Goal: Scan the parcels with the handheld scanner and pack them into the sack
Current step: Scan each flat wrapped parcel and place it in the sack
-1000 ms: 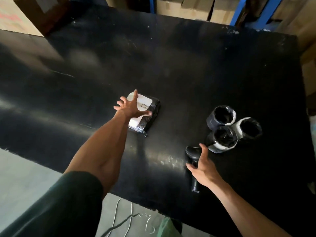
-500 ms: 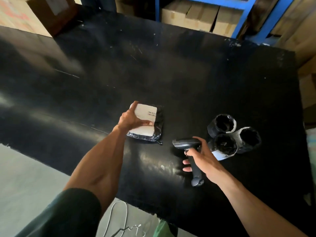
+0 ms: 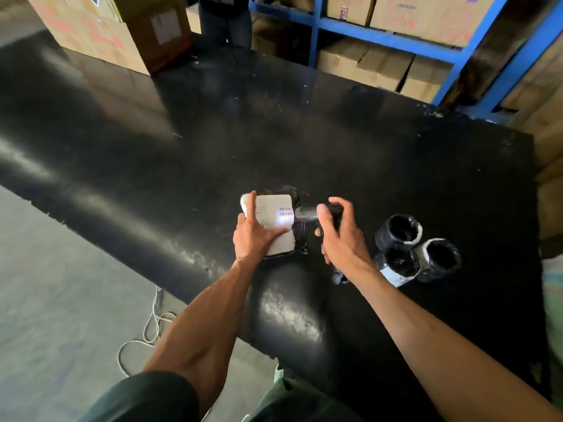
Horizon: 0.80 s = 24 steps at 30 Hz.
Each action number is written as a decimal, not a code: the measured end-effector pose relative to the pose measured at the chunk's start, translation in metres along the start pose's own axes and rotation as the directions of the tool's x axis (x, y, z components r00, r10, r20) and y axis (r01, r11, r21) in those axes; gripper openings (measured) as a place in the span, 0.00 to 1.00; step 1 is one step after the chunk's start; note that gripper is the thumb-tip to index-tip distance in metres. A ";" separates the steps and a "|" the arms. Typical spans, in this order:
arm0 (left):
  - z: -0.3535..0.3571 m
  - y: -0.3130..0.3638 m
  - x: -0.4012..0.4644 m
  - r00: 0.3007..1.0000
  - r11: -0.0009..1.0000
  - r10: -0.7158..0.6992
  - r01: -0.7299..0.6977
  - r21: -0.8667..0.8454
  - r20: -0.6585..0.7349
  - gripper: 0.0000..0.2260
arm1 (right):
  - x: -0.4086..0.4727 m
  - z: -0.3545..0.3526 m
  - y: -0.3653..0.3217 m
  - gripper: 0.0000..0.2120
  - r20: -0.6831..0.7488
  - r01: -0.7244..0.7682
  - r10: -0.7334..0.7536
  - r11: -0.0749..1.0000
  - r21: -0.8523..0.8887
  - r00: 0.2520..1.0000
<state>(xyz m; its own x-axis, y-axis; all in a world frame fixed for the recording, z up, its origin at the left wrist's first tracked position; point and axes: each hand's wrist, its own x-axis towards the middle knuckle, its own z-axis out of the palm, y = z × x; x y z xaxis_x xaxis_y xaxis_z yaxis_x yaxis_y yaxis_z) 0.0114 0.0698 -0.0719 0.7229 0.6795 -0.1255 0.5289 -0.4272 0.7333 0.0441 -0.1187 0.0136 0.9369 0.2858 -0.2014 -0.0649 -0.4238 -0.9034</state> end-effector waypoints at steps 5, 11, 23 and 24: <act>-0.008 0.006 -0.004 0.999 0.998 0.047 -0.046 0.030 -0.008 0.51 | -0.006 0.002 -0.002 0.22 -0.032 0.069 -0.073 0.993 -0.091 0.997; -0.009 0.011 -0.002 0.998 0.996 0.063 -0.062 0.062 -0.008 0.52 | -0.005 -0.004 -0.003 0.16 -0.046 0.126 -0.130 0.988 -0.089 0.990; 0.001 0.013 0.002 0.999 0.998 -0.022 0.019 -0.065 -0.042 0.48 | -0.008 -0.023 0.080 0.27 0.057 -0.223 0.260 0.906 -0.360 0.964; 0.001 0.014 0.000 0.999 0.998 -0.017 0.014 -0.067 -0.034 0.48 | -0.010 -0.021 0.092 0.28 0.026 -0.258 0.293 0.877 -0.405 0.956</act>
<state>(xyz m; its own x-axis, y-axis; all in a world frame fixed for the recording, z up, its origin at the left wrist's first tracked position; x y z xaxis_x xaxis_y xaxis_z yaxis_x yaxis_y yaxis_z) 0.0194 0.0631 -0.0625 0.6986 0.7063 -0.1149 0.5083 -0.3769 0.7743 0.0362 -0.1787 -0.0590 0.8675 0.1709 -0.4671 -0.1598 -0.7936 -0.5871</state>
